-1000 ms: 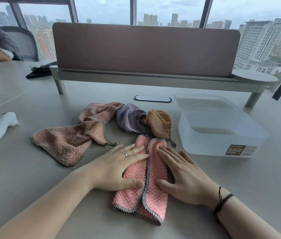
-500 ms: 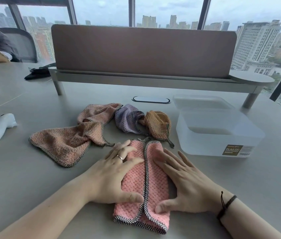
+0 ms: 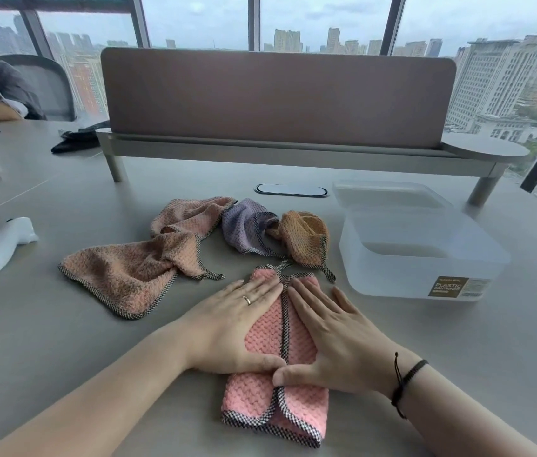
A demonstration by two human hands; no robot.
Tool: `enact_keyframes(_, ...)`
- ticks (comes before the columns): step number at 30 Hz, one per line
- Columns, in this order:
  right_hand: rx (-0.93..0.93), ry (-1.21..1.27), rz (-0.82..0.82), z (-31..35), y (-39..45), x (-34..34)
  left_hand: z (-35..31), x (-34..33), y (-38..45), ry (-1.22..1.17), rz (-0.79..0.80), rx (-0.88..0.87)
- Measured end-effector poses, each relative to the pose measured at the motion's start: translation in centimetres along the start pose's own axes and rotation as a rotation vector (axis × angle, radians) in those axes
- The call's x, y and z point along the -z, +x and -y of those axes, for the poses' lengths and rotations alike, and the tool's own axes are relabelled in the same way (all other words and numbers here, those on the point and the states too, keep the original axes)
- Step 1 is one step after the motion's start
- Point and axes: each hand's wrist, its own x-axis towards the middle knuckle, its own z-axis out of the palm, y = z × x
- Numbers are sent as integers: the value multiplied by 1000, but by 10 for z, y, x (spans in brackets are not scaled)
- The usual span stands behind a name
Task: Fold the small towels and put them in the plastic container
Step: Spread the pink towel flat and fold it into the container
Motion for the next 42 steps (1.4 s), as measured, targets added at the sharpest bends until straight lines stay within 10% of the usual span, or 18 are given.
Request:
enact_keyframes(13, 118, -11, 50, -12, 18, 6, -3, -9, -9, -12, -19, 108)
enact_keyframes(24, 265, 369, -410, -22, -23, -13, 4, -4, -12, -194, -149, 143)
enact_keyframes(35, 362, 234, -269, -12, -39, -13, 0, -11, -35, -704, -455, -140)
enact_keyframes(42, 341, 147, -474, -7, -40, -16, 3, -10, -45, -855, -349, -203)
